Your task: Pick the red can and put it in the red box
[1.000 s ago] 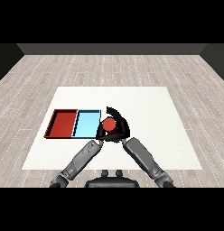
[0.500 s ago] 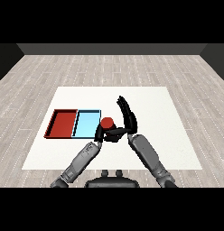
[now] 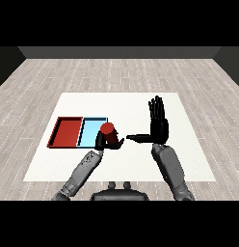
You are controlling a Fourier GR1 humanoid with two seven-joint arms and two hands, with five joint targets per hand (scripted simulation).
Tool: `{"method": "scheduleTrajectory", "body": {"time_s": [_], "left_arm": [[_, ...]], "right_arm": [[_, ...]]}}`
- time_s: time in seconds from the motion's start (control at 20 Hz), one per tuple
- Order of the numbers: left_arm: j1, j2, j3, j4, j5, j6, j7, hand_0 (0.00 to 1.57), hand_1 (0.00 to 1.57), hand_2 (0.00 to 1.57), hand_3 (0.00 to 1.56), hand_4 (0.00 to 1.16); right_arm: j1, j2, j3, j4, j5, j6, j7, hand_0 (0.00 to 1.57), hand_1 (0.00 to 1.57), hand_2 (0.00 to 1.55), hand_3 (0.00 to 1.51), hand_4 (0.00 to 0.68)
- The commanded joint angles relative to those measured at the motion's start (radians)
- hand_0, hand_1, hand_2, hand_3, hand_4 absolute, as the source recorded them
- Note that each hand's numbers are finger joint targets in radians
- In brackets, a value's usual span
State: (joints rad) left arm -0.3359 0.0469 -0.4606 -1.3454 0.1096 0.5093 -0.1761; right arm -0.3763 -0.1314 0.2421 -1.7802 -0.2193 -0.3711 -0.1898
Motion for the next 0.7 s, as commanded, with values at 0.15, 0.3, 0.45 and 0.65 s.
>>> {"method": "scheduleTrajectory", "body": {"time_s": [0.15,0.3,0.45,0.65], "left_arm": [[0.044,0.127,0.08,-0.166,-0.022,-0.041,0.056,1.57,1.57,1.57,1.46,1.12],[0.005,0.179,0.144,-0.123,-0.035,-0.052,0.078,1.57,1.57,1.56,1.46,1.11],[0.009,0.189,0.145,-0.081,-0.099,-0.024,0.084,1.57,1.57,1.55,1.44,1.12],[-0.043,0.269,0.212,-0.092,-0.12,-0.043,0.163,1.57,1.57,1.55,1.42,1.14]], "right_arm": [[0.094,-0.069,-0.177,0.052,-0.111,0.116,-0.057,0.0,0.0,0.0,0.0,0.0],[0.28,-0.095,-0.168,-0.008,-0.102,0.157,-0.117,0.0,0.0,0.0,0.0,0.0],[0.234,-0.127,-0.213,0.086,-0.094,0.167,-0.083,0.0,0.0,0.0,0.0,0.0],[0.355,-0.114,-0.22,0.174,-0.099,0.242,-0.21,0.0,0.0,0.0,0.0,0.0]]}}
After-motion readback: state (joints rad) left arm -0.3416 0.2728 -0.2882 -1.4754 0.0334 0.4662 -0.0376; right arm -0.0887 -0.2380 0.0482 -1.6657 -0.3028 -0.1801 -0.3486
